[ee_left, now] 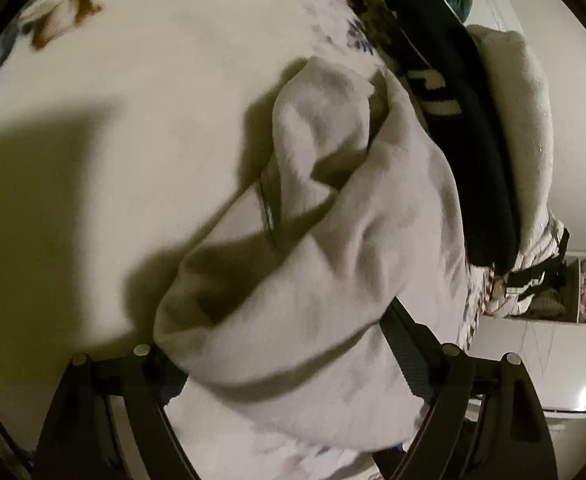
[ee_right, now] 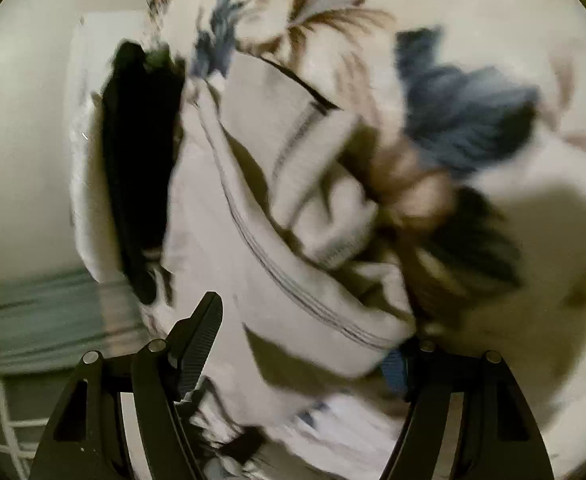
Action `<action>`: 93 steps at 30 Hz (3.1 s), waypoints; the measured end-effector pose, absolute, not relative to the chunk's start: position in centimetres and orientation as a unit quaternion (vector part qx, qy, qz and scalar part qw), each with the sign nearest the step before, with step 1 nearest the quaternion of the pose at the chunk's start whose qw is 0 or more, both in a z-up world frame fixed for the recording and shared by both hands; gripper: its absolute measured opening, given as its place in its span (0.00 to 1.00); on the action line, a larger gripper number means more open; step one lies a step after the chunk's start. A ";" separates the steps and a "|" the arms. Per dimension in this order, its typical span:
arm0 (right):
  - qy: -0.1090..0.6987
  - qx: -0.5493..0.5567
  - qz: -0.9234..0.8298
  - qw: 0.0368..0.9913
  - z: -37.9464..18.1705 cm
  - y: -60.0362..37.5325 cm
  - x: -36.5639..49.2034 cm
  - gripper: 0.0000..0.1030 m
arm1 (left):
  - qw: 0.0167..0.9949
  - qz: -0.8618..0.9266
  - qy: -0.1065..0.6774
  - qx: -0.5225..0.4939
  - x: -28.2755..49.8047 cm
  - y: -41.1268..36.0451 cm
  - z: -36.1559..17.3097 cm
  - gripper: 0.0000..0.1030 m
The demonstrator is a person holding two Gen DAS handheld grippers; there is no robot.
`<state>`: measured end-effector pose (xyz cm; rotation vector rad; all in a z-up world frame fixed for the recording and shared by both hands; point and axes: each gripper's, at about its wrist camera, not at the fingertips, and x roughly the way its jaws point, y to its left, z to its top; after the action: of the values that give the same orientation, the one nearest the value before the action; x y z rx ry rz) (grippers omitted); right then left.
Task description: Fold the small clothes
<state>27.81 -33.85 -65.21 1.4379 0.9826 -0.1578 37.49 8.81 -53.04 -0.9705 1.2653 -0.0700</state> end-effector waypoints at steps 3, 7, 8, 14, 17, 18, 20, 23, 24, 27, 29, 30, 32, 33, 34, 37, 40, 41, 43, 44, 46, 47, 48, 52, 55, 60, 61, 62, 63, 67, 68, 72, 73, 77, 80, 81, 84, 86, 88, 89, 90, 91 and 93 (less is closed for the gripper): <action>0.400 0.650 -0.063 0.643 -65.3 -34.0 28.4 0.72 | 0.710 -0.024 0.551 -0.437 37.9 8.4 -52.6 0.81; 0.384 0.661 -0.069 0.641 -66.2 -34.0 29.5 0.49 | 0.728 -0.024 0.527 -0.438 38.9 7.6 -52.0 0.23; 0.387 0.659 -0.071 0.641 -66.4 -34.0 29.7 0.27 | 0.733 -0.026 0.525 -0.431 39.2 7.3 -51.9 0.23; 0.413 0.624 -0.069 0.659 -64.7 -33.9 30.1 0.17 | 0.761 -0.030 0.510 -0.401 37.9 7.3 -50.1 0.18; 0.431 0.613 -0.068 0.658 -63.7 -34.1 29.3 0.17 | 0.749 -0.028 0.520 -0.409 35.6 8.1 -49.6 0.18; 0.442 0.606 -0.068 0.658 -63.3 -34.0 28.8 0.16 | 0.743 -0.028 0.525 -0.413 34.8 8.3 -49.5 0.18; 0.459 0.599 -0.067 0.653 -62.8 -34.2 27.3 0.16 | 0.733 -0.028 0.541 -0.411 32.8 8.6 -49.4 0.18; 0.491 0.580 -0.068 0.647 -62.2 -34.5 24.7 0.17 | 0.715 -0.032 0.571 -0.402 30.6 8.7 -50.5 0.19; 0.499 0.576 -0.067 0.644 -62.3 -34.6 23.9 0.17 | 0.708 -0.031 0.581 -0.400 30.2 8.8 -51.0 0.22; 0.540 0.573 -0.072 0.612 -63.9 -35.5 22.3 0.40 | 0.688 -0.033 0.609 -0.393 29.6 9.4 -51.7 0.41; 0.552 0.575 -0.084 0.598 -64.1 -36.9 21.5 0.51 | 0.695 -0.035 0.615 -0.371 29.4 10.2 -50.7 0.57; 0.557 0.563 -0.093 0.604 -63.5 -37.7 21.1 0.54 | 0.702 -0.034 0.615 -0.358 29.4 10.5 -50.1 0.59; 0.567 0.523 -0.107 0.628 -61.8 -38.9 21.2 0.55 | 0.721 -0.035 0.610 -0.328 29.9 11.3 -48.7 0.59; 0.570 0.494 -0.114 0.646 -60.6 -39.6 21.4 0.55 | 0.728 -0.036 0.608 -0.315 30.4 11.4 -48.2 0.60; 0.573 0.472 -0.120 0.659 -59.7 -40.0 21.8 0.55 | 0.737 -0.037 0.604 -0.300 31.2 11.5 -47.7 0.60; 0.580 0.416 -0.116 0.691 -58.0 -40.7 23.7 0.60 | 0.757 -0.056 0.593 -0.268 34.1 10.8 -47.3 0.62; 0.581 0.378 -0.094 0.715 -57.3 -40.4 26.6 0.62 | 0.744 -0.081 0.616 -0.246 36.7 8.6 -49.5 0.64; 0.586 0.361 -0.088 0.720 -57.4 -40.1 27.7 0.65 | 0.737 -0.085 0.625 -0.244 37.3 8.2 -50.3 0.64; 0.596 0.331 -0.075 0.728 -58.2 -39.2 29.7 0.73 | 0.729 -0.092 0.640 -0.225 38.3 7.0 -51.6 0.65; 0.609 0.314 -0.072 0.725 -59.0 -38.7 30.4 0.77 | 0.732 -0.092 0.639 -0.218 38.5 6.7 -51.7 0.65; 0.631 0.285 -0.061 0.719 -60.4 -37.7 31.6 0.77 | 0.743 -0.095 0.633 -0.197 38.8 6.0 -51.3 0.64; 0.634 0.275 -0.058 0.721 -60.6 -37.2 32.0 0.76 | 0.748 -0.097 0.627 -0.193 38.7 5.8 -50.9 0.63; 0.637 0.259 -0.058 0.724 -60.6 -36.8 32.3 0.73 | 0.755 -0.101 0.620 -0.188 38.5 5.6 -50.5 0.63; 0.621 0.197 -0.062 0.756 -59.0 -35.5 32.2 0.25 | 0.773 -0.113 0.608 -0.142 37.6 3.7 -48.9 0.20; 0.609 0.185 -0.058 0.769 -57.7 -35.2 31.9 0.17 | 0.761 -0.131 0.603 -0.199 37.2 4.6 -48.6 0.15; 0.570 0.355 0.022 0.740 -57.4 -36.7 31.3 0.16 | 0.683 -0.210 0.540 -0.444 36.7 8.3 -48.6 0.14; 0.553 0.423 0.055 0.715 -57.8 -37.8 30.9 0.16 | 0.662 -0.219 0.533 -0.480 36.7 8.9 -49.3 0.14; 0.536 0.470 0.069 0.698 -58.2 -38.6 30.6 0.16 | 0.636 -0.229 0.526 -0.516 36.7 9.4 -50.5 0.14; 0.521 0.519 0.087 0.672 -59.0 -39.3 30.3 0.16 | 0.618 -0.229 0.528 -0.536 36.6 9.9 -51.6 0.14; 0.533 0.593 0.050 0.601 -63.6 -41.8 29.1 0.20 | 0.634 -0.159 0.587 -0.478 36.4 12.1 -55.0 0.16; 0.558 0.565 0.018 0.607 -64.0 -42.4 28.8 0.26 | 0.642 -0.156 0.590 -0.464 36.4 12.5 -54.7 0.16; 0.593 0.466 -0.015 0.656 -61.5 -42.8 28.8 0.61 | 0.692 -0.152 0.603 -0.366 37.0 11.0 -51.5 0.55; 0.597 0.427 -0.026 0.679 -60.2 -42.5 28.9 0.61 | 0.710 -0.148 0.603 -0.332 37.1 10.3 -50.4 0.68; 0.598 0.341 -0.044 0.724 -57.5 -40.9 29.5 0.61 | 0.743 -0.148 0.596 -0.267 38.0 8.0 -48.3 0.69; 0.602 0.334 -0.039 0.724 -57.6 -39.6 30.1 0.62 | 0.744 -0.151 0.604 -0.243 39.3 6.6 -48.8 0.69; 0.602 0.333 -0.039 0.725 -57.7 -39.5 30.1 0.61 | 0.743 -0.149 0.609 -0.234 39.6 6.0 -49.1 0.68; 0.602 0.329 -0.045 0.726 -57.6 -39.3 30.0 0.61 | 0.749 -0.154 0.613 -0.198 40.1 3.8 -49.4 0.66; 0.599 0.327 -0.050 0.729 -57.6 -39.1 30.4 0.62 | 0.752 -0.164 0.611 -0.182 40.1 2.9 -49.4 0.34; 0.595 0.324 -0.052 0.734 -57.5 -38.9 30.6 0.62 | 0.747 -0.172 0.613 -0.193 40.1 2.7 -49.6 0.13; 0.592 0.321 -0.055 0.737 -57.3 -38.8 30.7 0.61 | 0.743 -0.179 0.607 -0.218 40.1 2.9 -49.5 0.13; 0.591 0.318 -0.055 0.740 -57.2 -38.8 30.8 0.62 | 0.737 -0.190 0.596 -0.255 39.9 3.5 -49.0 0.12; 0.590 0.315 -0.057 0.742 -57.0 -38.7 30.9 0.61 | 0.725 -0.212 0.580 -0.306 39.7 4.3 -48.5 0.10; 0.586 0.314 -0.060 0.745 -56.7 -38.9 30.9 0.62 | 0.704 -0.239 0.547 -0.384 39.2 5.6 -47.8 0.08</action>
<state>30.87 -38.91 -56.73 0.6884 1.2831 -0.1307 39.15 5.63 -47.77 -0.8542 1.2172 -0.5304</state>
